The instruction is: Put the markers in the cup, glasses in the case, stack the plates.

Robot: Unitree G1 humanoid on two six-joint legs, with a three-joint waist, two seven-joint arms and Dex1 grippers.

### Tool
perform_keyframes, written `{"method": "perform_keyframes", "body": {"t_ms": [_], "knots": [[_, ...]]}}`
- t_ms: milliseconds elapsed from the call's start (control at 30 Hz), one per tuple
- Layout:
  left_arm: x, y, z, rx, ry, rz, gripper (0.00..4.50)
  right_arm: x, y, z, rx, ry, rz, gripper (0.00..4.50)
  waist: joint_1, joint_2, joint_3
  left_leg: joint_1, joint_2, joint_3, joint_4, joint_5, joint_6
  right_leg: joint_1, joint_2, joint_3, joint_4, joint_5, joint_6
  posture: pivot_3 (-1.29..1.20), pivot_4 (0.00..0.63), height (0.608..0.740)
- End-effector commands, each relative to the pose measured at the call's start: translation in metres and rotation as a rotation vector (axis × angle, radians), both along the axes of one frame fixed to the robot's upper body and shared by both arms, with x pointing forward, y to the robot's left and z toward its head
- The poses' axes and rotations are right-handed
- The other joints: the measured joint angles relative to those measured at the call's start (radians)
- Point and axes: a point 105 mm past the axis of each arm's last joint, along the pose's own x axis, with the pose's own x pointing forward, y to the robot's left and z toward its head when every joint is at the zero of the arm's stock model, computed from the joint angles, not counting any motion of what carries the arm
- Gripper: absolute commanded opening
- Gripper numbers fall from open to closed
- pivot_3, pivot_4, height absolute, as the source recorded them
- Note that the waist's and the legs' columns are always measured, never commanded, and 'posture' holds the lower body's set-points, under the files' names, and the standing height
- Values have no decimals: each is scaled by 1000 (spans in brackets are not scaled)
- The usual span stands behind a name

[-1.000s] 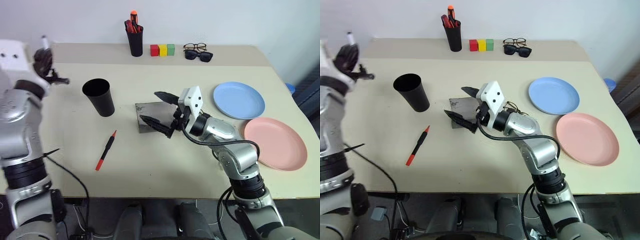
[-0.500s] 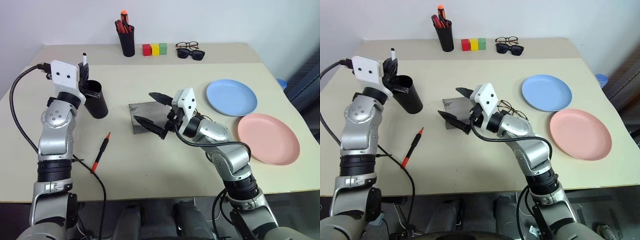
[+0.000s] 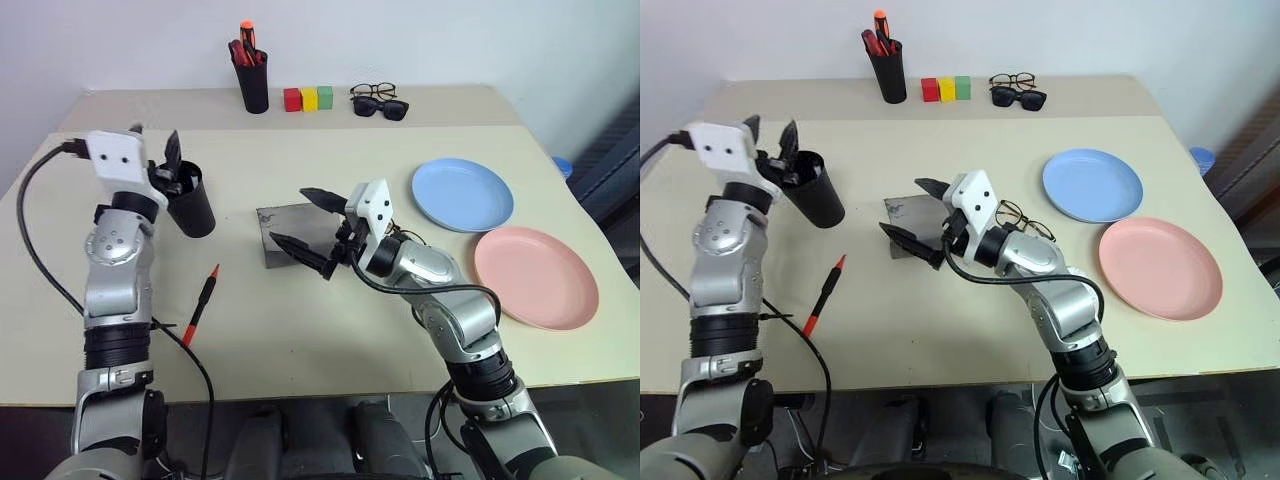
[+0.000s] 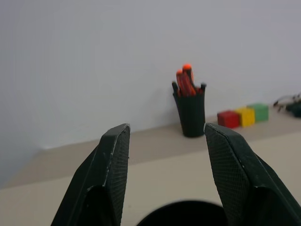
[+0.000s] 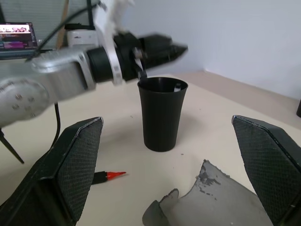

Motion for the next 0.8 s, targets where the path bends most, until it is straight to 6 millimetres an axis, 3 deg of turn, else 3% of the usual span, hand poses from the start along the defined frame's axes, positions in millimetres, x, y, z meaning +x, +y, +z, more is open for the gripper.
{"method": "perform_keyframes", "body": {"t_ms": [33, 100, 167, 200, 367, 500, 700, 800], "knots": [[-31, -24, 25, 31, -21, -202, 2815, -2, -5, 9, 12, -46, -3, 4500, -1, 0, 0, 0, 0, 0, 0, 0, 0, 0, 0, 0, 0, 0, 0, 0, 150, 740], [-50, -36, 19, 53, 75, -319, 3344, 1, -10, 9, 3, -48, -15, 4500, -3, 0, 0, 0, 0, 0, 0, 0, 0, 0, 0, 0, 0, 0, 0, 0, 150, 740], [-61, -38, 0, 100, 251, -339, 4287, 4, -15, 10, -6, -50, -21, 4500, -4, 0, 0, 0, 1, 0, 0, 0, 0, -1, 0, 1, 1, 0, 0, 0, 150, 740], [-65, -36, -14, 142, 359, -319, 4400, 4, -18, 11, -15, -52, -10, 4500, -3, 1, 1, 0, 1, 0, 0, 0, 0, 0, 0, 1, 1, 0, 0, 0, 150, 740], [-81, -30, -76, 248, 799, -220, 4400, 2, -25, 18, -61, -62, 71, 4500, 0, 2, 1, 5, 0, 0, 0, 0, 0, 5, 1, 0, 0, 0, 0, 0, 150, 740], [-89, -36, -117, 129, 1086, -218, 4400, -4, -22, 19, -92, -66, 139, 4500, 3, 2, 1, 6, 0, -1, 0, 0, 0, 7, 1, 0, -1, 0, 0, 0, 150, 740], [-93, -39, -145, 90, 1254, -182, 4400, -17, -12, 13, -96, -46, 204, 4500, -3, 2, 1, 6, 1, -1, -1, 0, 0, 5, 2, 0, 0, 0, 0, 0, 150, 740], [-93, -32, -152, 98, 1282, -124, 3129, -20, -9, 10, -95, -36, 210, 4500, -2, 2, 1, 6, 1, -1, -1, 0, 0, 5, 1, 0, 0, 0, 0, 0, 150, 740]]}}
